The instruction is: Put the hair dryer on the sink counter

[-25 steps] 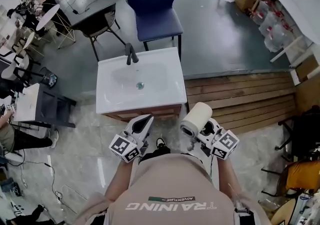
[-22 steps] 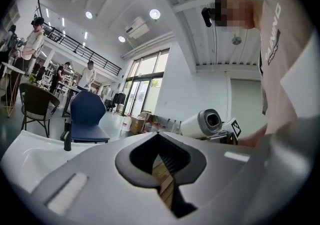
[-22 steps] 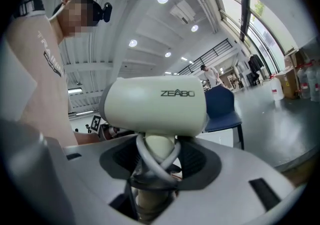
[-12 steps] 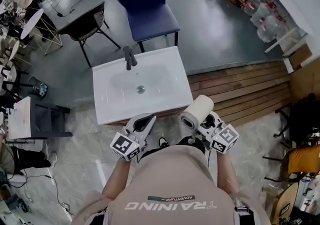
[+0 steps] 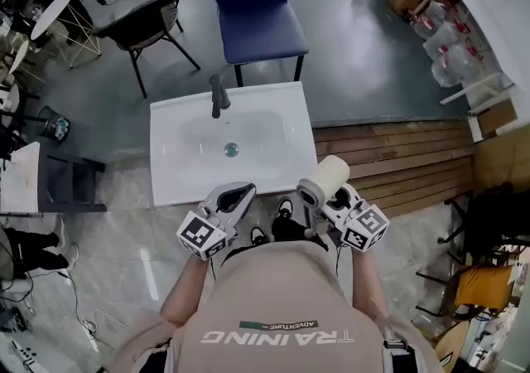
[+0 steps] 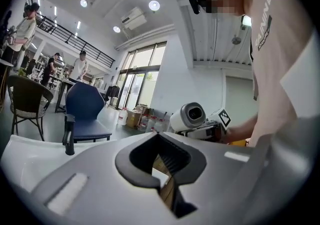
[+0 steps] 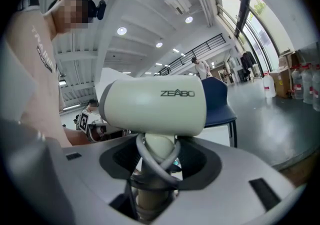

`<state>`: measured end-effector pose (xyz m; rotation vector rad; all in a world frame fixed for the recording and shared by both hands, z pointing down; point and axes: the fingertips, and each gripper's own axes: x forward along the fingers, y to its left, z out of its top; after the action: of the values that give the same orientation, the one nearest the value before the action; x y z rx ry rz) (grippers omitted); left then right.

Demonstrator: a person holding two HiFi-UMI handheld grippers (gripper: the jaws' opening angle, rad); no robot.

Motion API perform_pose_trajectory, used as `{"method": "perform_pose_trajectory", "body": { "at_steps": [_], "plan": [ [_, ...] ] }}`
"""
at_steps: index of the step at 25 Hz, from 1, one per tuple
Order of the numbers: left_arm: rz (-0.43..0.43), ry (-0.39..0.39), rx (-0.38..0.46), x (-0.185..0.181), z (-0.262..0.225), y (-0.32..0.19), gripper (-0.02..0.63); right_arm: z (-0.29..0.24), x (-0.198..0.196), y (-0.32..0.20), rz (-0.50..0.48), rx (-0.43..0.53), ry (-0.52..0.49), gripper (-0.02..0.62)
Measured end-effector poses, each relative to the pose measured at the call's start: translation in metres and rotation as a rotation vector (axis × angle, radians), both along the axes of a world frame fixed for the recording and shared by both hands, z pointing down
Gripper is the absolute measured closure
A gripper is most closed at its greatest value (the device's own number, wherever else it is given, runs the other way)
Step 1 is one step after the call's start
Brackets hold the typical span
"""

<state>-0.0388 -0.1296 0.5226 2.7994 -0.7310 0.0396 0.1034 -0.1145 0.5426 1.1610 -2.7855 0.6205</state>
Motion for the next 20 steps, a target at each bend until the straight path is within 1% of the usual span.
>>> {"method": "perform_pose_trajectory", "body": {
  "at_steps": [6, 9, 14, 18, 20],
  "plan": [
    [-0.096, -0.013, -0.028, 0.0, -0.001, -0.034, 0.601, 0.015, 0.0, -0.045, -0.092, -0.036, 0.0, 0.377],
    [-0.134, -0.029, -0.024, 0.007, -0.005, -0.055, 0.601, 0.023, 0.006, -0.073, -0.122, -0.065, 0.009, 0.377],
    [-0.183, -0.036, -0.013, 0.028, -0.015, -0.078, 0.602, 0.055, 0.022, -0.1, -0.125, -0.174, 0.002, 0.377],
    [-0.232, -0.048, -0.023, 0.025, -0.018, -0.09, 0.601, 0.083, 0.023, -0.112, -0.119, -0.278, 0.002, 0.377],
    [-0.243, -0.058, -0.032, 0.024, -0.016, -0.093, 0.601, 0.098, 0.024, -0.117, -0.115, -0.328, 0.016, 0.377]
  ]
}}
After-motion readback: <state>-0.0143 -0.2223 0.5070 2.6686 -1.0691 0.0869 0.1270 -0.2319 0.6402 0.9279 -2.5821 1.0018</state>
